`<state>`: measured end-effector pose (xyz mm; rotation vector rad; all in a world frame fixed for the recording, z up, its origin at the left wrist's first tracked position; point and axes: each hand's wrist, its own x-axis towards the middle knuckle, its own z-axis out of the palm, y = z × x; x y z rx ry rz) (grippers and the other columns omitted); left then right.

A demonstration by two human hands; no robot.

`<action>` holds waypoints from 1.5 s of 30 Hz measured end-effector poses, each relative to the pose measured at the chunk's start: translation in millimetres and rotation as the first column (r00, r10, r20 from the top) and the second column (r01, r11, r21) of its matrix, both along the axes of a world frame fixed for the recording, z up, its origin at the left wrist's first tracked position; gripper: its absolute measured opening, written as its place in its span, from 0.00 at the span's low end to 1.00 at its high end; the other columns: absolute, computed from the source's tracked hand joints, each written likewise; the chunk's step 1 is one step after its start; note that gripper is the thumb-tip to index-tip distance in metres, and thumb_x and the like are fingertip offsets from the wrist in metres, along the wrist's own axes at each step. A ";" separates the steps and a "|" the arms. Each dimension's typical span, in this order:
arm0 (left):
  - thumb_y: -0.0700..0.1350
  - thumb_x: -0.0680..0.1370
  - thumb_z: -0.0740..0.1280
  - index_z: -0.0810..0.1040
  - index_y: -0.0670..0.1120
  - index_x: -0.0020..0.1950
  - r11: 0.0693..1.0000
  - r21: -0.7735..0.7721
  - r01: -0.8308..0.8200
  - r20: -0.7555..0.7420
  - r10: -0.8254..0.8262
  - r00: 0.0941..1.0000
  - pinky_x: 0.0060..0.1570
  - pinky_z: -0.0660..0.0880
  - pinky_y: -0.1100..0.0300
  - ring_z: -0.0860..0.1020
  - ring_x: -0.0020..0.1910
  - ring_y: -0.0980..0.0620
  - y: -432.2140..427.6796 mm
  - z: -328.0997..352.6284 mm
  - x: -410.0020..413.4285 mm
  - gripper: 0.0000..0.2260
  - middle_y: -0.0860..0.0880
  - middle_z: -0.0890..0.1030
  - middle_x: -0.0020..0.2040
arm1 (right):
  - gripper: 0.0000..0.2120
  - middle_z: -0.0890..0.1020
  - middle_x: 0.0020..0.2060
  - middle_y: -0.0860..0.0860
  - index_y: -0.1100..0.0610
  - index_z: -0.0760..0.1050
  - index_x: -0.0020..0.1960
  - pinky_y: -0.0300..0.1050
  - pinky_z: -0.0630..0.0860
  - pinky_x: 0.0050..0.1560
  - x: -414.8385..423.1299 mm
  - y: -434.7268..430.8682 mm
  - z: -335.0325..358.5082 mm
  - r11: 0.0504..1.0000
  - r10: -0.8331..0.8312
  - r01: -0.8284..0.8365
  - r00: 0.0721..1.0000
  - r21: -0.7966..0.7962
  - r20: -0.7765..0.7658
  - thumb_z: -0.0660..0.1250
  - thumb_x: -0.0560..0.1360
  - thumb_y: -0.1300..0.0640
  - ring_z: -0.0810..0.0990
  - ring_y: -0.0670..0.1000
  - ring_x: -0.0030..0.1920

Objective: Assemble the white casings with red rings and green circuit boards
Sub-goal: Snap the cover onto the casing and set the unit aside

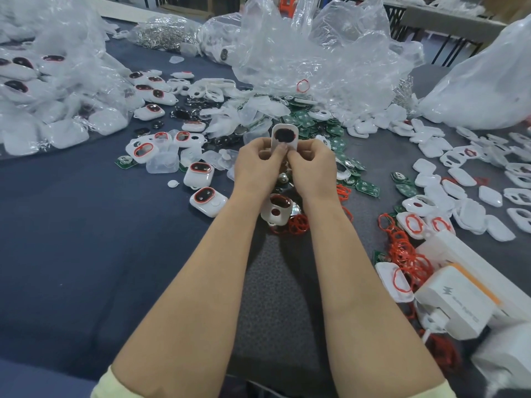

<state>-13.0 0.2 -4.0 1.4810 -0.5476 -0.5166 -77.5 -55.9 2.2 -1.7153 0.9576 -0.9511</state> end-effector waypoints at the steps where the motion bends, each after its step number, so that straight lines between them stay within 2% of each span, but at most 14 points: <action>1: 0.42 0.78 0.67 0.79 0.41 0.51 1.000 -0.008 -0.006 -0.018 0.006 1.000 0.57 0.77 0.43 0.82 0.51 0.42 0.4 0.6 0.1 0.05 0.39 0.83 0.49 | 0.01 0.81 0.38 0.50 0.56 0.76 0.45 0.40 0.75 0.44 -0.6 0.5 0.1 1.000 0.016 -0.016 1.000 -0.016 -0.006 0.67 0.75 0.59 0.80 0.49 0.42; 4: 0.39 0.79 0.65 0.80 0.40 0.49 0.997 -0.058 -0.044 -0.057 0.041 0.998 0.56 0.78 0.45 0.82 0.48 0.44 2.9 4.3 1.1 0.05 0.40 0.83 0.47 | 0.03 0.81 0.40 0.49 0.55 0.79 0.47 0.38 0.75 0.45 -1.2 3.7 2.2 0.994 0.088 -0.088 0.996 -0.066 -0.001 0.67 0.76 0.57 0.79 0.46 0.42; 7: 0.42 0.80 0.64 0.77 0.47 0.41 0.977 -0.071 -0.201 -0.036 0.199 0.979 0.55 0.78 0.46 0.79 0.44 0.49 7.4 7.6 8.8 0.08 0.46 0.82 0.42 | 0.08 0.81 0.44 0.48 0.57 0.80 0.53 0.31 0.73 0.45 1.5 10.4 4.0 0.982 0.119 -0.119 0.993 -0.150 -0.004 0.66 0.77 0.56 0.78 0.43 0.44; 9: 0.42 0.80 0.64 0.75 0.48 0.39 0.925 -0.105 -0.366 -0.094 0.357 0.929 0.54 0.78 0.45 0.78 0.42 0.49 11.3 8.1 18.1 0.10 0.47 0.81 0.42 | 0.08 0.82 0.45 0.49 0.58 0.80 0.53 0.33 0.72 0.47 3.0 14.7 3.2 0.961 0.119 -0.138 0.989 -0.239 -0.089 0.65 0.77 0.58 0.78 0.44 0.44; 12: 0.39 0.80 0.63 0.76 0.45 0.43 0.818 -0.167 -0.551 -0.203 0.518 0.831 0.53 0.78 0.46 0.77 0.41 0.49 15.2 7.6 30.8 0.06 0.46 0.81 0.42 | 0.09 0.82 0.48 0.52 0.58 0.80 0.53 0.41 0.73 0.52 5.8 18.8 -1.8 0.897 0.157 -0.276 0.929 -0.345 -0.334 0.66 0.75 0.59 0.78 0.50 0.49; 16: 0.37 0.79 0.62 0.74 0.46 0.43 0.770 -0.206 -0.604 -0.231 0.562 0.795 0.51 0.77 0.49 0.76 0.40 0.48 14.9 7.2 34.3 0.06 0.45 0.80 0.42 | 0.15 0.77 0.58 0.52 0.51 0.79 0.59 0.53 0.69 0.60 15.0 25.8 -7.2 0.803 0.075 -0.441 0.742 -0.401 -0.666 0.67 0.74 0.47 0.72 0.56 0.60; 21: 0.37 0.79 0.62 0.74 0.46 0.42 0.783 -0.231 -0.578 -0.299 0.508 0.808 0.36 0.76 0.61 0.77 0.30 0.58 12.9 7.7 28.9 0.08 0.51 0.79 0.35 | 0.12 0.75 0.58 0.51 0.49 0.79 0.58 0.50 0.65 0.57 19.9 30.8 -7.9 0.780 -0.024 -0.418 0.723 -0.465 -0.690 0.65 0.76 0.49 0.71 0.56 0.60; 24: 0.38 0.80 0.63 0.74 0.44 0.45 0.825 -0.234 -0.515 -0.341 0.426 0.838 0.32 0.75 0.64 0.78 0.30 0.59 10.6 7.9 23.5 0.05 0.48 0.80 0.37 | 0.11 0.79 0.53 0.54 0.55 0.80 0.55 0.50 0.71 0.56 15.9 29.2 -6.6 0.818 -0.005 -0.335 0.808 -0.467 -0.589 0.61 0.78 0.55 0.76 0.57 0.55; 27: 0.36 0.79 0.62 0.76 0.37 0.54 0.858 -0.248 -0.451 -0.361 0.350 0.865 0.31 0.75 0.68 0.78 0.28 0.61 7.4 7.4 18.2 0.06 0.48 0.80 0.38 | 0.10 0.81 0.47 0.55 0.60 0.77 0.55 0.43 0.72 0.46 6.3 19.9 -1.8 0.929 0.020 -0.124 0.958 -0.349 -0.286 0.60 0.78 0.61 0.78 0.54 0.47; 30: 0.35 0.79 0.62 0.75 0.36 0.58 0.921 -0.208 -0.330 -0.347 0.246 0.905 0.33 0.75 0.68 0.79 0.30 0.61 4.7 6.3 11.0 0.09 0.43 0.83 0.44 | 0.09 0.79 0.43 0.51 0.60 0.73 0.58 0.34 0.72 0.35 -2.9 3.7 2.1 1.000 -0.018 0.018 1.000 -0.006 0.016 0.60 0.79 0.63 0.79 0.48 0.39; 32: 0.36 0.80 0.62 0.74 0.38 0.60 0.956 -0.169 -0.241 -0.328 0.176 0.928 0.33 0.75 0.68 0.80 0.31 0.60 2.4 5.0 6.1 0.09 0.40 0.83 0.51 | 0.06 0.81 0.40 0.51 0.59 0.73 0.56 0.33 0.74 0.33 -6.5 -3.0 5.0 0.955 -0.052 -0.022 0.969 0.296 0.241 0.62 0.79 0.63 0.79 0.43 0.34; 34: 0.37 0.80 0.62 0.73 0.38 0.62 0.973 -0.142 -0.180 -0.309 0.129 0.942 0.34 0.77 0.68 0.80 0.31 0.60 1.3 4.4 3.4 0.11 0.38 0.82 0.54 | 0.04 0.83 0.38 0.50 0.57 0.73 0.50 0.35 0.77 0.36 -8.6 -6.5 6.0 0.900 -0.093 -0.078 0.927 0.428 0.362 0.62 0.79 0.65 0.81 0.43 0.33; 38: 0.37 0.80 0.62 0.72 0.41 0.60 0.983 -0.122 -0.136 -0.308 0.093 0.947 0.41 0.79 0.63 0.81 0.35 0.57 1.4 4.9 2.3 0.09 0.38 0.82 0.54 | 0.06 0.84 0.39 0.50 0.55 0.72 0.47 0.38 0.78 0.40 -8.3 -9.3 4.1 0.890 -0.071 -0.126 0.911 0.438 0.406 0.62 0.79 0.65 0.83 0.45 0.38; 45: 0.38 0.80 0.62 0.71 0.45 0.57 0.985 -0.124 -0.121 -0.295 0.080 0.952 0.43 0.79 0.61 0.82 0.37 0.55 0.6 4.9 1.3 0.07 0.40 0.81 0.55 | 0.07 0.79 0.35 0.45 0.51 0.76 0.40 0.38 0.75 0.41 -6.7 -9.3 1.4 0.957 -0.049 -0.038 0.955 0.287 0.291 0.69 0.75 0.60 0.76 0.43 0.36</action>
